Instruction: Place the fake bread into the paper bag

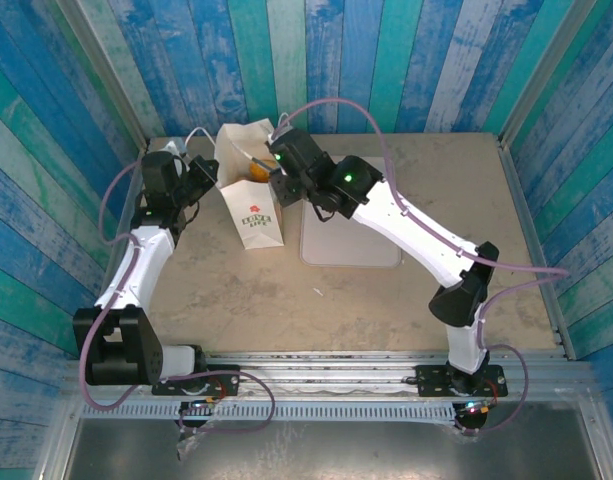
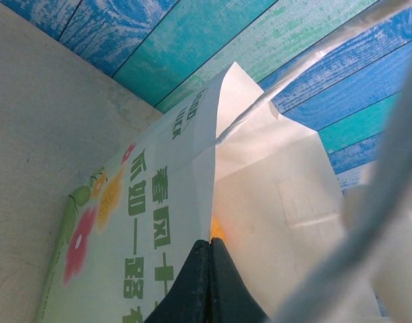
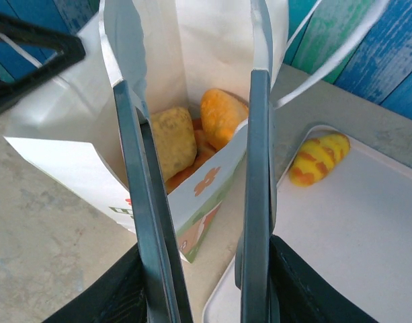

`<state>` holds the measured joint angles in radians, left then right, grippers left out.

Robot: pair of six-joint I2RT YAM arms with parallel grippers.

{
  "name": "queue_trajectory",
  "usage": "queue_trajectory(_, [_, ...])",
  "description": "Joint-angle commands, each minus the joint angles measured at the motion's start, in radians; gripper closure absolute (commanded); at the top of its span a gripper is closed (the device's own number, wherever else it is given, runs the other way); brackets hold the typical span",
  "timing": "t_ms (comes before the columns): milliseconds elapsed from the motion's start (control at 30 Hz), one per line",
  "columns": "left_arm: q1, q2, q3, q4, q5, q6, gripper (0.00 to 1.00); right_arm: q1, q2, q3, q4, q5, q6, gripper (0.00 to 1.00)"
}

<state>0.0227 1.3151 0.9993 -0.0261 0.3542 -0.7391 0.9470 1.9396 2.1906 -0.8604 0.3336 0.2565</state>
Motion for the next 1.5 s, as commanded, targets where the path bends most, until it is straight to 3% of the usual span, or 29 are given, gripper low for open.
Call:
queue_trajectory(0, [0.004, -0.054, -0.011, 0.011, 0.027, -0.009, 0.88, 0.0, -0.074, 0.032, 0.028, -0.012, -0.01, 0.56])
queue_trajectory(267, [0.005, -0.111, -0.016, 0.02, 0.045, -0.036, 0.66, 0.0, -0.213, -0.001, 0.098, -0.022, -0.055, 0.56])
queue_trajectory(467, [0.005, -0.167, -0.03, -0.006, 0.013, -0.039, 0.54, -0.038, -0.333, -0.107, 0.12, 0.018, -0.066, 0.55])
queue_trajectory(767, [0.005, -0.252, -0.031, -0.071, -0.026, -0.017, 0.41, -0.24, -0.52, -0.417, 0.175, -0.15, 0.04, 0.52])
queue_trajectory(933, [0.006, -0.301, -0.022, -0.137, -0.076, 0.03, 0.24, -0.334, -0.562, -0.598, 0.232, -0.23, 0.096, 0.51])
queue_trajectory(1167, [0.005, -0.366, -0.051, -0.179, -0.119, 0.11, 0.04, -0.411, -0.505, -0.755, 0.326, -0.315, 0.164, 0.51])
queue_trajectory(1300, [0.005, -0.389, -0.063, -0.191, -0.136, 0.151, 0.0, -0.425, -0.405, -0.755, 0.342, -0.343, 0.186, 0.51])
queue_trajectory(1467, [0.006, -0.419, -0.089, -0.167, -0.175, 0.196, 0.03, -0.438, -0.262, -0.679, 0.32, -0.372, 0.203, 0.52])
